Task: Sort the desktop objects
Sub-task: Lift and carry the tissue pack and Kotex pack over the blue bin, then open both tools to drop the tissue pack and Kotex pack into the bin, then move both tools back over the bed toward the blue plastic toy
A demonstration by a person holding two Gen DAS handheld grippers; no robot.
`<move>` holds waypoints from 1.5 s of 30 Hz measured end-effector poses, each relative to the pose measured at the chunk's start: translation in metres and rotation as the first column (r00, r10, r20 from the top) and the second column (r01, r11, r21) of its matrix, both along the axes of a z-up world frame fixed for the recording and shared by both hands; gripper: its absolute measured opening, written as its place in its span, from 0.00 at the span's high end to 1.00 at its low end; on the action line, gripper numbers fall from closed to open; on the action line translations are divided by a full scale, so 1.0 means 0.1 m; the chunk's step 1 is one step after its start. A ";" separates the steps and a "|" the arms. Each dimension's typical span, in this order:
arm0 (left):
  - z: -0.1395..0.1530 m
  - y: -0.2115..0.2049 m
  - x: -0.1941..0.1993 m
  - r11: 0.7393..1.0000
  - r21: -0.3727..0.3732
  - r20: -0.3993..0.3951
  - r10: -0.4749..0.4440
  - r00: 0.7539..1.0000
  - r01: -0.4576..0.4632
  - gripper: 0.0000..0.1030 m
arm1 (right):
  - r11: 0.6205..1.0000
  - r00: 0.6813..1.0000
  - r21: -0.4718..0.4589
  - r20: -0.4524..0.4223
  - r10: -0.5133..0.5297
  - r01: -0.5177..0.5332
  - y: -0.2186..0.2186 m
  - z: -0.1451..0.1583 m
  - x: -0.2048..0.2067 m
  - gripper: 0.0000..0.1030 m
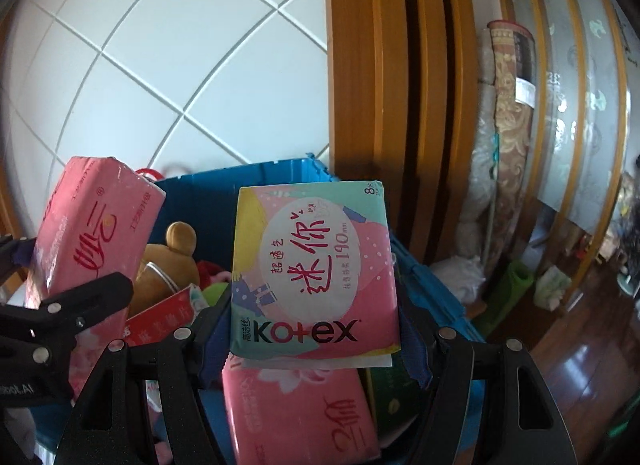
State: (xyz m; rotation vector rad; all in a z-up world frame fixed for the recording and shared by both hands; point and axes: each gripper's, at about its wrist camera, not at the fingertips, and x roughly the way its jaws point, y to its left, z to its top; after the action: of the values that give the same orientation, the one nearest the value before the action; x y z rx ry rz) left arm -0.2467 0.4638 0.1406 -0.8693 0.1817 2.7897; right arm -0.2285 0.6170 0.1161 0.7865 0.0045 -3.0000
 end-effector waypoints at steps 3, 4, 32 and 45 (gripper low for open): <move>-0.03 0.02 -0.03 1.000 -0.014 0.002 0.012 1.000 -0.012 0.11 | 1.000 0.999 0.012 0.037 0.002 -0.003 0.02 -0.07 -0.13 0.32; -0.04 0.02 -0.04 1.000 -0.016 0.001 0.014 1.000 -0.014 0.11 | 1.000 0.999 0.017 0.050 0.004 -0.005 0.01 -0.09 -0.16 0.31; 0.07 -0.17 0.35 1.000 0.028 -0.054 0.001 0.999 0.001 0.11 | 0.999 0.999 -0.008 0.019 -0.047 0.048 0.25 -0.08 0.27 0.00; 0.21 -0.59 0.79 0.996 0.064 -0.125 0.075 0.989 -0.068 0.11 | 0.999 0.995 -0.019 -0.098 0.024 -0.026 -0.10 0.22 0.82 0.00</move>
State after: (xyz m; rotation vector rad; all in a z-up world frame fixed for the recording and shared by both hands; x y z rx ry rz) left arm -0.1680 0.4048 0.1613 -0.6980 0.0885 2.9029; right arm -0.1464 0.6066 0.1379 0.6329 -0.0121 -3.0062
